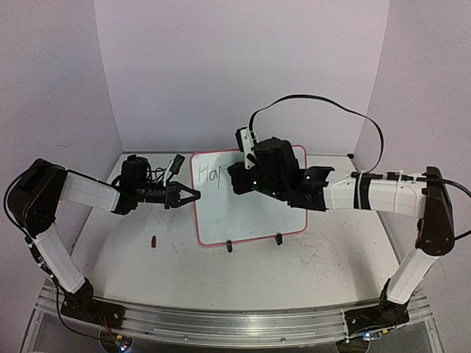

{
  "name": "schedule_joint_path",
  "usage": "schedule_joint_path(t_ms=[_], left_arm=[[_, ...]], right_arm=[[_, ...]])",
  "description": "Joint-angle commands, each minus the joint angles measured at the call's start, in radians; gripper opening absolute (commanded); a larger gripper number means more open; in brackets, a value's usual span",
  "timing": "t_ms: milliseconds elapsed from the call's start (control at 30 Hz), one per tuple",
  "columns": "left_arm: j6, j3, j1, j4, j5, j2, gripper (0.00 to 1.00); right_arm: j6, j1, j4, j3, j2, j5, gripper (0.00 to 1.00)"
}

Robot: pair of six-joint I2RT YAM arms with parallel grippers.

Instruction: Write a sentence on the whiteboard

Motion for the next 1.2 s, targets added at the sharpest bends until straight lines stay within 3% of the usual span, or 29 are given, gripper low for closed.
schedule_joint_path(t_ms=[0, 533, 1167], left_arm=[[0.037, -0.001, -0.008, -0.017, -0.034, -0.027, 0.0], [0.037, -0.001, -0.008, -0.019, -0.033, -0.028, 0.0], [0.037, 0.002, -0.008, -0.021, -0.032, -0.023, 0.0]], right_arm=[[-0.006, -0.004, 0.028, 0.04, 0.015, 0.008, 0.0], [-0.004, -0.004, 0.024, 0.052, 0.036, 0.01, 0.0], [0.037, -0.004, -0.003, -0.026, -0.03, 0.124, 0.0]])
